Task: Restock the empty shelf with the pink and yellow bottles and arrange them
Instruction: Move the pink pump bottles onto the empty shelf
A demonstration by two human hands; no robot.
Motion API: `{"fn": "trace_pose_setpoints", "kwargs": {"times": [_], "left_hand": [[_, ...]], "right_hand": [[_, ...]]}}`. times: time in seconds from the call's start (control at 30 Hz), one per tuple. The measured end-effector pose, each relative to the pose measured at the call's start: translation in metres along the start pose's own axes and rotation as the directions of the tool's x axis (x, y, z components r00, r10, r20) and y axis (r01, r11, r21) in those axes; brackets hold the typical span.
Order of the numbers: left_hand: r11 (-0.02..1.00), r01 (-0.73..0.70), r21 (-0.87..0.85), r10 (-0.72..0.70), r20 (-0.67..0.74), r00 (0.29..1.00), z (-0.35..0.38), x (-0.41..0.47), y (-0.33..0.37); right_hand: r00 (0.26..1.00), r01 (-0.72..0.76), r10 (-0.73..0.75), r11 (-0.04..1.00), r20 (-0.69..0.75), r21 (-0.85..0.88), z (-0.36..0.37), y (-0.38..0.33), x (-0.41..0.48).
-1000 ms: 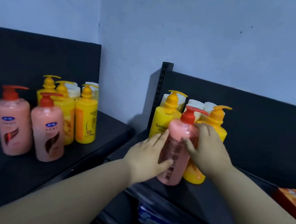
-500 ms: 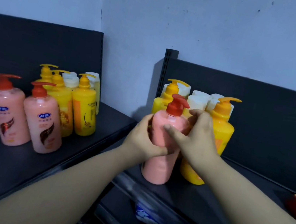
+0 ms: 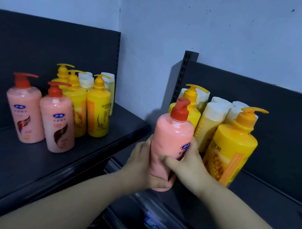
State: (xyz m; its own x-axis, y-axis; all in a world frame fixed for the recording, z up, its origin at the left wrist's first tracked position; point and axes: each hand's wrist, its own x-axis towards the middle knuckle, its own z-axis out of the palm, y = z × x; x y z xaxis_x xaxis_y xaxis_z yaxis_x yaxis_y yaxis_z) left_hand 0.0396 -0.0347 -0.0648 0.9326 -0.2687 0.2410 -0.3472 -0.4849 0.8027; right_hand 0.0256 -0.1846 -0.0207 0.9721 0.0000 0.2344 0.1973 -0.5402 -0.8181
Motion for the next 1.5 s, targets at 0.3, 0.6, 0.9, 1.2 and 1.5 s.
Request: {"fn": "trace_pose_setpoints", "kwargs": {"times": [0.3, 0.6, 0.9, 1.2, 1.5], "left_hand": [[0.943, 0.104, -0.317, -0.102, 0.024, 0.995, -0.006, -0.004, -0.010], [0.990, -0.014, -0.143, -0.020, -0.234, 0.972, -0.029, -0.022, 0.013], [0.997, 0.016, -0.081, -0.056, -0.505, 0.861, -0.166, -0.125, 0.018], [0.960, 0.280, 0.005, -0.205, -0.670, 0.714, -0.313, -0.337, 0.000], [0.863, 0.505, -0.020, -0.256, -0.878, 0.403, -0.380, -0.555, 0.005]], "right_hand": [[0.993, -0.029, 0.015, 0.993, 0.117, 0.117, -0.005, 0.021, -0.005], [0.977, 0.210, -0.212, 0.970, -0.003, -0.125, 0.018, -0.026, -0.012], [0.904, 0.354, -0.387, 0.916, 0.184, 0.188, 0.119, -0.142, -0.024], [0.702, 0.353, -0.546, 0.824, 0.457, 0.442, 0.281, -0.290, -0.148], [0.369, 0.325, -0.667, 0.745, 0.647, 0.583, 0.407, -0.399, -0.307]]}}
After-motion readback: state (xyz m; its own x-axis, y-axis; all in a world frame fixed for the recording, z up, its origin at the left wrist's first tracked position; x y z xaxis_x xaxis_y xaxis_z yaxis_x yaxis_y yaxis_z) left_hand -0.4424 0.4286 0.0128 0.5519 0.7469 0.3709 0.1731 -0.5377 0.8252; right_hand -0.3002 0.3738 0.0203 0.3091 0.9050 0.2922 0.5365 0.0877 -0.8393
